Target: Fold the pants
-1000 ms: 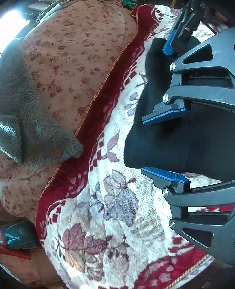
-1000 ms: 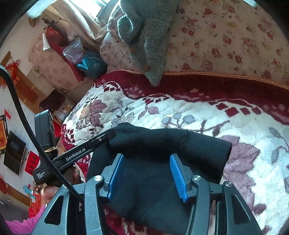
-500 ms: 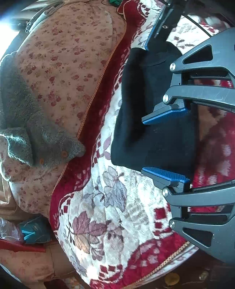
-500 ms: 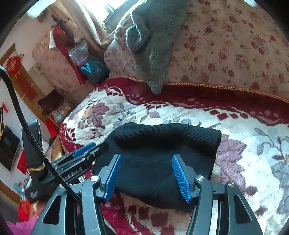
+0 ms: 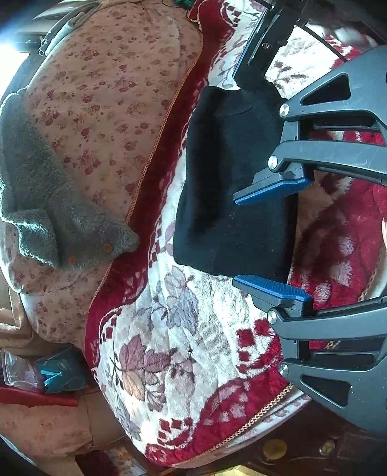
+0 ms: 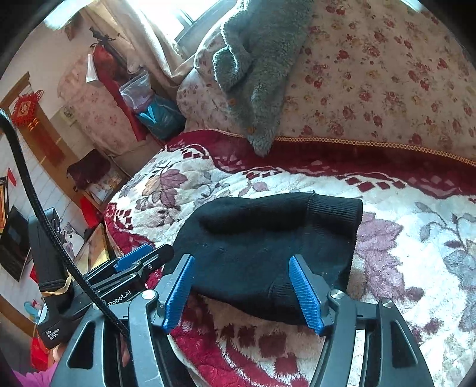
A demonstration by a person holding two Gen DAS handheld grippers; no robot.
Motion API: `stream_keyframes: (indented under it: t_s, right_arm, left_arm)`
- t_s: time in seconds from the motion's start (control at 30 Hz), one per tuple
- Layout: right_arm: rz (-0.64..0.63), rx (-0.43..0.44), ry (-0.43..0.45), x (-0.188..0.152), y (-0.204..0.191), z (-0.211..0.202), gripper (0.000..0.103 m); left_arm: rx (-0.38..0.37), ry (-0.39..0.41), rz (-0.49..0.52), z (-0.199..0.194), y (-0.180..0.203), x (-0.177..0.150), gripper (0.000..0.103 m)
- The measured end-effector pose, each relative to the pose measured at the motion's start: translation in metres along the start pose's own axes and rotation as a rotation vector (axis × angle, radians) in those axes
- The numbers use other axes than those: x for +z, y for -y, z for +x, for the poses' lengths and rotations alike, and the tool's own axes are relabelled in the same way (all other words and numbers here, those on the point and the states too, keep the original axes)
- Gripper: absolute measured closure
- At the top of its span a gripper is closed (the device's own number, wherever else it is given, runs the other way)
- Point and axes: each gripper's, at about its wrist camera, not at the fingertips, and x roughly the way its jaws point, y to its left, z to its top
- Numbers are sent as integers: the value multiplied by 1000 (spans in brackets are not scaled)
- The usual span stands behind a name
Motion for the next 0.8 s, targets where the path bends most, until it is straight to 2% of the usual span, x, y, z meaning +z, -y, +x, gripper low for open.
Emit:
stream_keyframes:
  t_s: [0.8]
  right_arm:
    - [-12,0,4,-8,-9,-5,39]
  left_arm:
    - [12,18,8,-13,8,-11,55]
